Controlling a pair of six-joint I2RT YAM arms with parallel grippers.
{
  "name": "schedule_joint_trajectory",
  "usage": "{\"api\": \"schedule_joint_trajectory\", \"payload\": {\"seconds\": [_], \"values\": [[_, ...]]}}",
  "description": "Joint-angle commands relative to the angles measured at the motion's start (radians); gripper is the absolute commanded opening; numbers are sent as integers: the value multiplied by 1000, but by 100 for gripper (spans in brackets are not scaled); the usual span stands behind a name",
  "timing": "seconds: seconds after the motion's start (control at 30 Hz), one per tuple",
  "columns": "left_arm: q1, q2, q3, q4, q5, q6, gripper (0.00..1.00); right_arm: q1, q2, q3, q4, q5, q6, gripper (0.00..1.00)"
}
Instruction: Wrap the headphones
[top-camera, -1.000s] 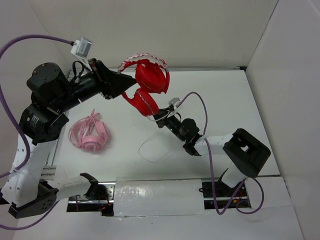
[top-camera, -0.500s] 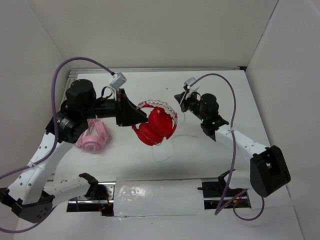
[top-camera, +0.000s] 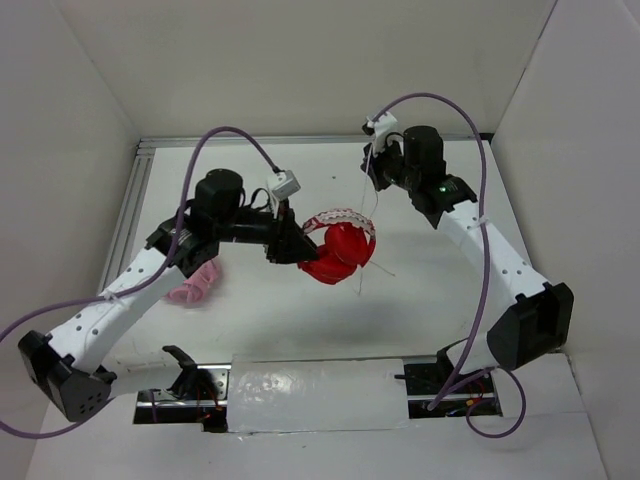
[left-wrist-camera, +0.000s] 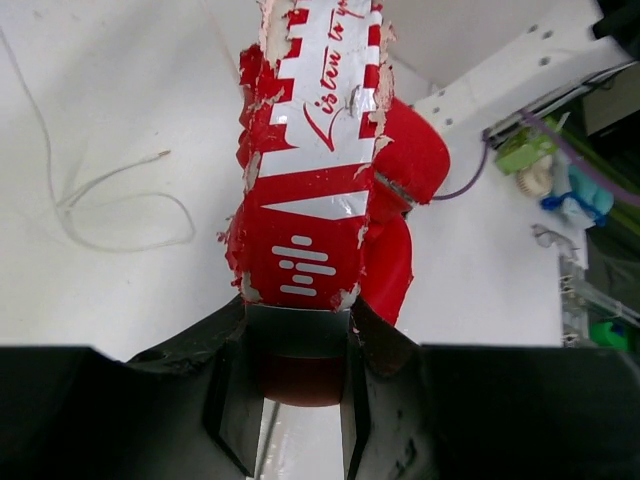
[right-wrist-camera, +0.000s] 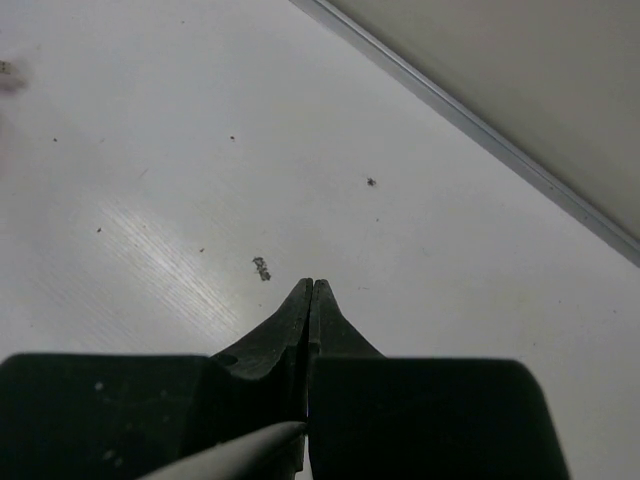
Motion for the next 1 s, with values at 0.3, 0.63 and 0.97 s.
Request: {"api": "schedule_joint_trajectory", "payload": {"seconds": [0.3, 0.63, 0.97], "values": [[-71, 243, 33, -120, -399, -15, 0, 197, 55, 311, -437, 388, 116, 0], [-71, 389, 205, -374, -936, -246, 0, 398, 134, 408, -615, 756, 304, 1], [25, 456, 297, -463, -1027, -455, 0, 457, -99, 189, -468, 376, 330, 0]]}}
